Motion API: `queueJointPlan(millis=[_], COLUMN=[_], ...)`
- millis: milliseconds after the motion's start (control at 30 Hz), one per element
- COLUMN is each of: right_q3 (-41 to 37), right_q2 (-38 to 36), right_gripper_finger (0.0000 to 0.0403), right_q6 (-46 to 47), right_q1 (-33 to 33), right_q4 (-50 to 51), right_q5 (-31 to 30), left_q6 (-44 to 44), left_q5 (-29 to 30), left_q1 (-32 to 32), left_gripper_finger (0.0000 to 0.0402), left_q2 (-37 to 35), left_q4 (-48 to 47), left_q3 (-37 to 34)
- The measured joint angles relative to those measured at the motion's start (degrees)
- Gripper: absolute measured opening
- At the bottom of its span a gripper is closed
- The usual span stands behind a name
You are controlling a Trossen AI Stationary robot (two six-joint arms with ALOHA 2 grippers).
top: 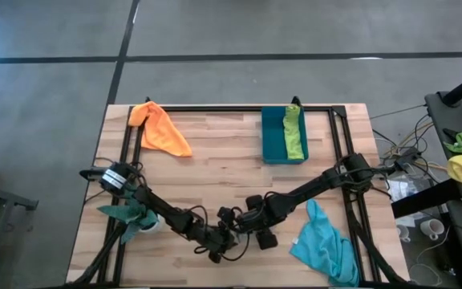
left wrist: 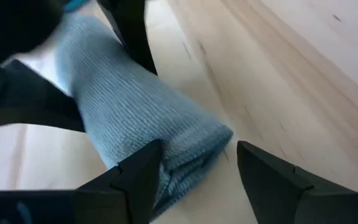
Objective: Roll microfiber towels into tight, uniform cylinder then place into a basket
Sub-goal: Put the gray towel into the blue bin
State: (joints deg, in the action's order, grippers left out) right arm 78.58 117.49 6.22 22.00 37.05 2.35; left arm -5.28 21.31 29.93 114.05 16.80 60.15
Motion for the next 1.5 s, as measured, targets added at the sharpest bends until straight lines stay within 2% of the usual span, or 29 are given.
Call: queueJointPlan(millis=[133, 233, 400, 500, 600, 767, 867, 1000, 1100, 1233, 1333, 1500], right_q3=[-0.1, -0.5, -0.5, 0.3, 1.4, 1.6, 1.6, 1.1, 1.0, 1.0, 1.5, 1.8], right_q2=[0.0, 0.0, -0.3, -1.7, -6.3, -17.4, -24.2, -28.7, -28.8, -25.1, -20.9, -13.7], right_gripper_finger=[0.0174, 0.0122, 0.0043, 0.002, 0.002, 0.0018, 0.0018, 0.0017, 0.0016, 0.0016, 0.0016, 0.0016], right_q6=[0.0, 0.3, 7.0, 13.4, 21.0, 31.5, 37.6, 43.2, 43.4, 43.5, 44.7, 47.7], right_q1=[0.0, -0.1, -0.9, -2.0, -4.0, -10.9, -18.4, -32.4, -43.5, -54.9, -58.1, -57.3], right_q4=[-0.9, -1.7, -1.7, -0.8, -0.2, 9.7, 17.7, 25.2, 25.1, 19.7, 17.8, 17.6], right_q5=[-0.9, -1.0, -0.9, -0.1, -0.9, -11.7, -16.0, -17.5, -17.2, -12.7, -10.6, -9.7], left_q6=[0.5, 3.7, 16.1, 23.7, 29.7, 36.4, 36.9, 36.5, 36.0, 36.0, 36.0, 36.0], left_q5=[0.6, 1.9, 2.0, 3.1, 3.8, 5.6, 6.2, 6.4, 7.8, 8.1, 8.2, 8.2], left_q1=[0.0, 0.3, 0.8, 0.8, 0.7, 0.7, 0.5, -0.5, -1.8, -4.5, -6.3, -8.7], left_gripper_finger=[0.0197, 0.0197, 0.0197, 0.0197, 0.0197, 0.0197, 0.0197, 0.0197, 0.0197, 0.0197, 0.0197, 0.0197], left_q2=[-2.9, -7.3, -17.7, -24.2, -30.2, -37.6, -39.8, -40.3, -39.7, -39.3, -39.2, -39.2], left_q4=[-5.9, -17.0, -39.3, -46.0, -45.0, -38.0, -32.7, -30.8, -30.4, -30.6, -30.6, -30.5], left_q3=[0.0, -0.1, -1.4, -4.1, -9.0, -17.5, -20.5, -20.8, -20.4, -20.4, -20.4, -20.4])
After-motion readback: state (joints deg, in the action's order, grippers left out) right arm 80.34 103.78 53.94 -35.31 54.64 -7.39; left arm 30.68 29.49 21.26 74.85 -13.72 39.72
